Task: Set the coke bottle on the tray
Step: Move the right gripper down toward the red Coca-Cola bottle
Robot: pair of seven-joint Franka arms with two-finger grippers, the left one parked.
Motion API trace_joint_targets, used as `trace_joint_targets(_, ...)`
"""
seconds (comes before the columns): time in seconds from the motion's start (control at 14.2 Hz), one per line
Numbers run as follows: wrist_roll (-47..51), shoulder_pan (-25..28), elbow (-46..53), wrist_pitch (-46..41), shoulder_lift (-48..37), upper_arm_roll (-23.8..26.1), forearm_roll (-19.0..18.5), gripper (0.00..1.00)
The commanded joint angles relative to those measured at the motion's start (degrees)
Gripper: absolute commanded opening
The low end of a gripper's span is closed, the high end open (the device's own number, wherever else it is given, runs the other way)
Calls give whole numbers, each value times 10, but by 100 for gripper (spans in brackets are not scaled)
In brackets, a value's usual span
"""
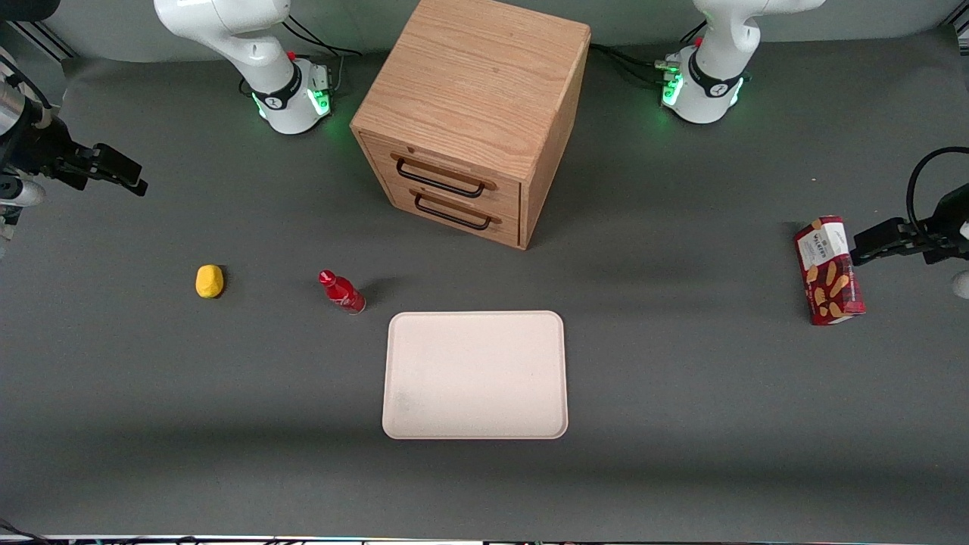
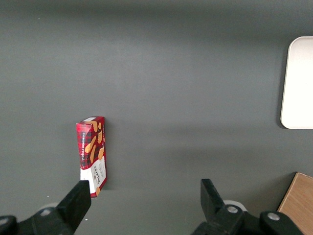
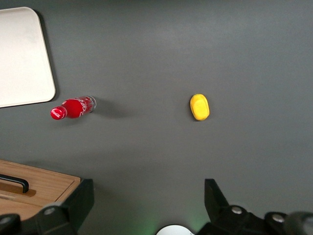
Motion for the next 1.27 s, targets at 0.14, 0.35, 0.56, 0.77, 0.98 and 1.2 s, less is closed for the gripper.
trace_joint_targets(0.14, 8, 3, 21, -13, 14, 4, -1, 100)
trace_joint_targets(0.35, 6, 3, 62, -18, 35, 54, 22, 100)
trace_joint_targets(0.56, 68, 4, 136, -53, 84, 101, 24, 100)
trace_joint_targets(0.77, 120, 4, 259, -95, 165, 157, 25, 100)
trace_joint_targets(0.98, 132, 5, 296, -93, 212, 183, 24, 100)
trace_joint_targets(1.2, 140, 5, 298, -73, 243, 189, 25, 100)
